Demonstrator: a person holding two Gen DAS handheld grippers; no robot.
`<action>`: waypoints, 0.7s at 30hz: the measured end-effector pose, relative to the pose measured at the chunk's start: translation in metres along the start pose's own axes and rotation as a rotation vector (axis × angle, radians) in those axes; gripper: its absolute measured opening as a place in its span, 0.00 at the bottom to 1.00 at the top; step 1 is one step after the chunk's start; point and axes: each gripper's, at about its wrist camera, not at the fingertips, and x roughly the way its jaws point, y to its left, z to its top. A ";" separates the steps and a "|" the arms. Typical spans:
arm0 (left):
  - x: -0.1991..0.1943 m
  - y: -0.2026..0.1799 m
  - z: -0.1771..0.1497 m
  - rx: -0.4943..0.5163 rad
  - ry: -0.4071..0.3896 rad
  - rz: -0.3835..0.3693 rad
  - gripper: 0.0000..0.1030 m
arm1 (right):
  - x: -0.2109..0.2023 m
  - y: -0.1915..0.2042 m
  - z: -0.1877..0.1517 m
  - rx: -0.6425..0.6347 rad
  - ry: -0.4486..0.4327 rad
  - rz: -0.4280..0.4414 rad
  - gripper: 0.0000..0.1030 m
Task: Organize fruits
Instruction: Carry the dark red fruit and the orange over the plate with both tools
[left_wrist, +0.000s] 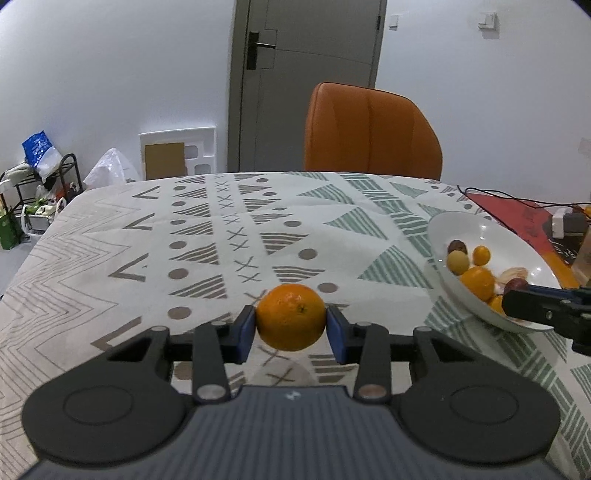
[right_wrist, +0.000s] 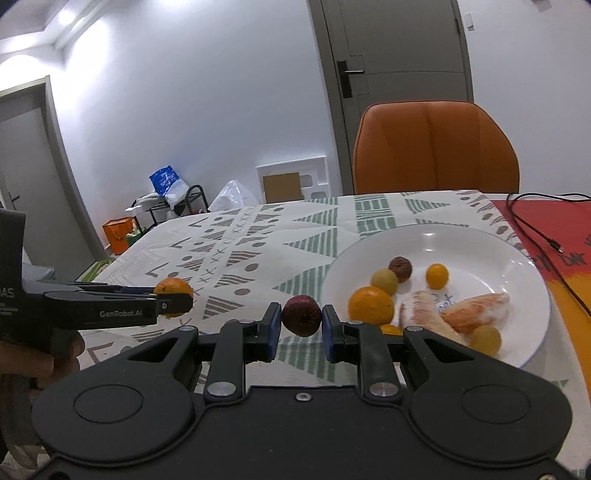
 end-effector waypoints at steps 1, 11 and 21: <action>0.000 -0.002 0.001 0.004 0.000 -0.003 0.39 | 0.000 -0.002 0.000 0.002 -0.002 -0.001 0.21; -0.007 -0.032 0.009 0.055 -0.029 -0.040 0.39 | -0.013 -0.025 0.000 0.029 -0.029 -0.027 0.21; -0.006 -0.057 0.015 0.089 -0.046 -0.064 0.39 | -0.021 -0.043 -0.002 0.044 -0.048 -0.052 0.21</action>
